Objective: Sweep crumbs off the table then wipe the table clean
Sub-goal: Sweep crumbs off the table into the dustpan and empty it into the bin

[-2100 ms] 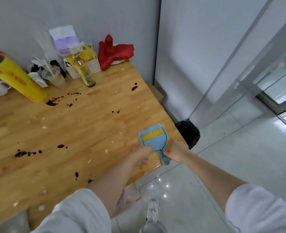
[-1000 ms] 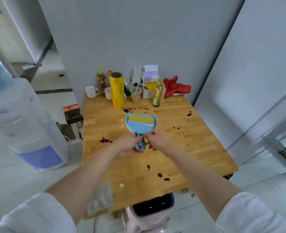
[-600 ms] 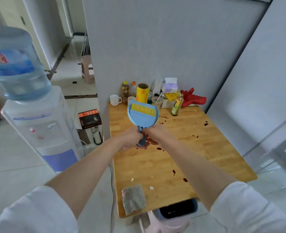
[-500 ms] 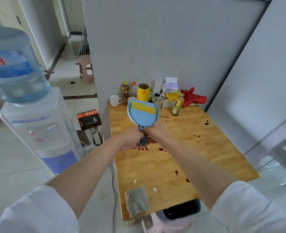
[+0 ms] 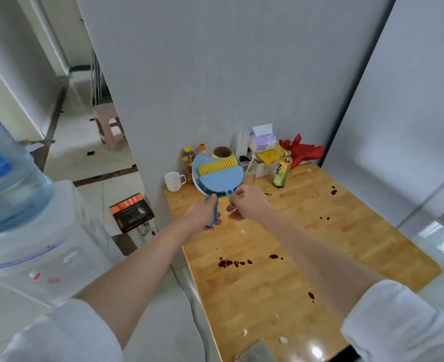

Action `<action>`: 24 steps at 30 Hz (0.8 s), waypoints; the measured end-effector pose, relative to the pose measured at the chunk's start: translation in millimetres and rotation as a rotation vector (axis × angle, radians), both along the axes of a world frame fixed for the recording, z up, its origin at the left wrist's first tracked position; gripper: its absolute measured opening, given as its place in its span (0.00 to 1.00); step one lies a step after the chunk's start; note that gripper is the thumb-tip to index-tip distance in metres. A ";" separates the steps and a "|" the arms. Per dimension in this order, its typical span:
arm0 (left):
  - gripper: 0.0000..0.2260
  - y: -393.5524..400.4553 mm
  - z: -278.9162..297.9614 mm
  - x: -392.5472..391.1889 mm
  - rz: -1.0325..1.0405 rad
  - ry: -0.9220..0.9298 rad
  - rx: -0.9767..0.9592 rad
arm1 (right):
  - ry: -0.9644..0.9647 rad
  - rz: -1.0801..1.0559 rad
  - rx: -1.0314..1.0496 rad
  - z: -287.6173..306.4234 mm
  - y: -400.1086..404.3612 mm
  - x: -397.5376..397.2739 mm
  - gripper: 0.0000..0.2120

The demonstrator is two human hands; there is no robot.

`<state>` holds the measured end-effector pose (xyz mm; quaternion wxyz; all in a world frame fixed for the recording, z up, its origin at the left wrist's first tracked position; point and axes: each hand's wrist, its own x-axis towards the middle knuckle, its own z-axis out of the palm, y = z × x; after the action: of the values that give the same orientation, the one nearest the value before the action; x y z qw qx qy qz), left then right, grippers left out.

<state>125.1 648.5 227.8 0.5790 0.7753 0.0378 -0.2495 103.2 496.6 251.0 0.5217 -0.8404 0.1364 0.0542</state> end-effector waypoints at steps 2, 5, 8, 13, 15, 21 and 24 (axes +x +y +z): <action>0.17 18.2 -8.1 27.6 -0.040 -0.016 0.082 | -0.050 -0.016 -0.085 -1.4 -1.3 23.4 0.09; 0.15 40.9 -29.1 60.6 -0.114 0.010 0.132 | -0.088 -0.158 -0.031 -12.3 -8.3 49.7 0.11; 0.13 59.1 -56.5 91.7 -0.195 0.063 0.132 | -0.117 -0.330 0.137 -34.1 -13.5 72.3 0.11; 0.13 93.8 -105.4 139.6 -0.289 0.109 0.100 | -0.220 -0.683 0.065 -67.2 -24.2 90.6 0.06; 0.14 109.5 -121.6 159.7 -0.331 0.136 0.078 | -0.233 -0.789 0.012 -78.2 -27.7 92.7 0.07; 0.21 147.3 -169.2 206.0 -0.432 0.250 0.076 | 0.007 -0.815 -0.295 -146.9 -32.9 92.1 0.09; 0.21 156.5 -193.2 220.6 -0.452 0.241 0.082 | 0.215 -0.698 -0.501 -184.0 -50.8 98.5 0.11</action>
<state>345.6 805.0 34.6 0.4680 0.7516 -0.0575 -0.4613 201.6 445.8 66.9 0.2719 -0.8341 0.4744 -0.0726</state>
